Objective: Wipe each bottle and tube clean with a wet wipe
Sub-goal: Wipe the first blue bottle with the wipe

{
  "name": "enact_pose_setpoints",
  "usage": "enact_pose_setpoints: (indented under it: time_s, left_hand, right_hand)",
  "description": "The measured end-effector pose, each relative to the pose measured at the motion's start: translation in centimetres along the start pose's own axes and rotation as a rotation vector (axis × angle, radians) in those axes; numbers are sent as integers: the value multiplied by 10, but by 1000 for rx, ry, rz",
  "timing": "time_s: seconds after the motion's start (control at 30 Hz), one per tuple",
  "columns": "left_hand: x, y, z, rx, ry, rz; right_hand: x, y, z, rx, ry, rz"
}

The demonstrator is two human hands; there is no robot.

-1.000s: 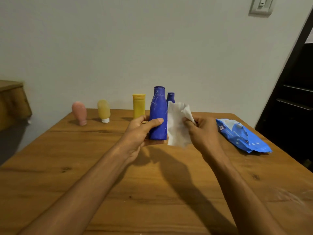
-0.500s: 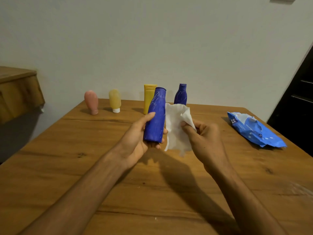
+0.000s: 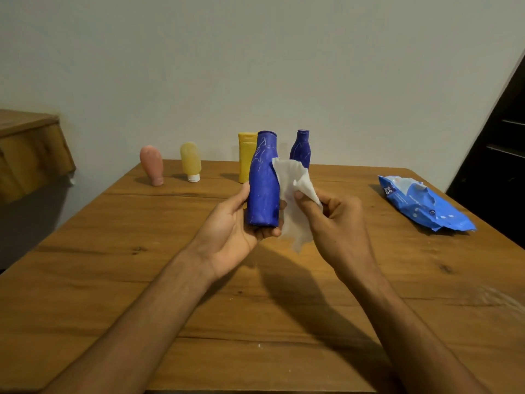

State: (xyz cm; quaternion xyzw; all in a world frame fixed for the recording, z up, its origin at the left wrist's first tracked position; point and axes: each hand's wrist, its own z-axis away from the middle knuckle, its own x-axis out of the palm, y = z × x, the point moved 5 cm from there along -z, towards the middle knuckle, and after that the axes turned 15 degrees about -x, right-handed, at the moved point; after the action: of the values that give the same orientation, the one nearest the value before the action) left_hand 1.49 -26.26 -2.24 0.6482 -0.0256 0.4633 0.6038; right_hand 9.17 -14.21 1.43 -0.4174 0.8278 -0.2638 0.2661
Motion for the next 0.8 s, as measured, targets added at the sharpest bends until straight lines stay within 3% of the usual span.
enact_pose_setpoints:
  time_s: [0.47,0.8]
  left_hand:
    - [1,-4,-7,69,60,82]
    - [5,-9,-9,116,47,86]
  right_hand:
    - [5,-1,-4,-42,-160,32]
    - [4,-10,0,-187,-53,-1]
